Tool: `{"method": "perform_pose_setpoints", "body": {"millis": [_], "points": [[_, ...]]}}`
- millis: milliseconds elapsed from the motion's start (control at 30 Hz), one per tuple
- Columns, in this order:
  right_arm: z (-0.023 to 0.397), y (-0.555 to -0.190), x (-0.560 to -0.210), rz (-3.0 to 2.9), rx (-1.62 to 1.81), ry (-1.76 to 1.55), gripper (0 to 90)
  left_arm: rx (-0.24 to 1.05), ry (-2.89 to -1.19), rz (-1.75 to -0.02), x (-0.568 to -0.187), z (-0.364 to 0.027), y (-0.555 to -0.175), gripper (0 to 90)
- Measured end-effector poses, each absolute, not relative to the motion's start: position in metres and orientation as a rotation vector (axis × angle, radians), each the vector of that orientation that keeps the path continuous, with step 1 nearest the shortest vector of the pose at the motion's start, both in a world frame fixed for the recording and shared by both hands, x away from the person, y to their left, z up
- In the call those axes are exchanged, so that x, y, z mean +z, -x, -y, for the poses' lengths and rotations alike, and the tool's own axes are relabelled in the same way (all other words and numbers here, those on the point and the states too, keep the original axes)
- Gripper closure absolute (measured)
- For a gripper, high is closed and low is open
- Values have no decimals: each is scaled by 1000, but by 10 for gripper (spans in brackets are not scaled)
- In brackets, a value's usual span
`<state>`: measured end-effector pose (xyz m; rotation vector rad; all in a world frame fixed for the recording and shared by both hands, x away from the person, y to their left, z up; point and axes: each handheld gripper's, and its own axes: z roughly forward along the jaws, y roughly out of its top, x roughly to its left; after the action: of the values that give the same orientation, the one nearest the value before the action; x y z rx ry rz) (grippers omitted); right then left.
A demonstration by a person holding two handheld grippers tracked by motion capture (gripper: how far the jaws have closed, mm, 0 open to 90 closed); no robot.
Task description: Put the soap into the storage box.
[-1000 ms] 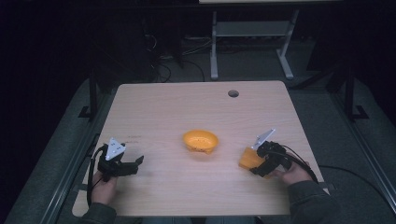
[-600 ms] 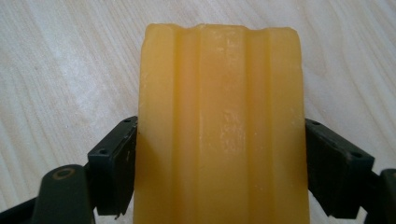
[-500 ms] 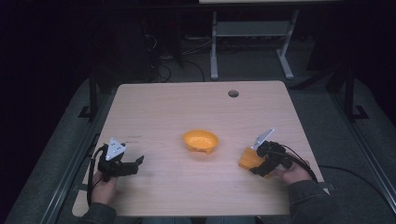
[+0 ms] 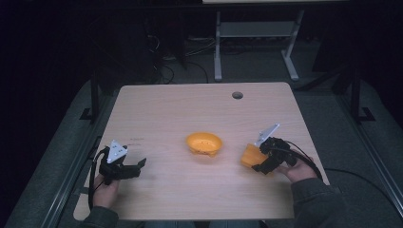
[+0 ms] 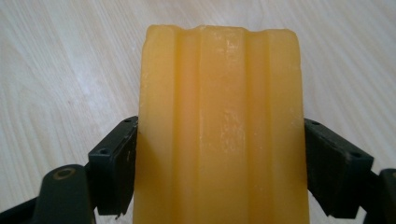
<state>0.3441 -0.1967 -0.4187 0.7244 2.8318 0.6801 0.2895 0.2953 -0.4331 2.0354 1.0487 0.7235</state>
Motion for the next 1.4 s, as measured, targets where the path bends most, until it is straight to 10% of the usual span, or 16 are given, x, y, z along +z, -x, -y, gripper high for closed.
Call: {"method": "perform_pose_setpoints", "body": {"millis": [1400], "points": [[156,-376,-368,-2845,711,-561,205,724,-2017,-1059,-433,-297,-290,141]]}}
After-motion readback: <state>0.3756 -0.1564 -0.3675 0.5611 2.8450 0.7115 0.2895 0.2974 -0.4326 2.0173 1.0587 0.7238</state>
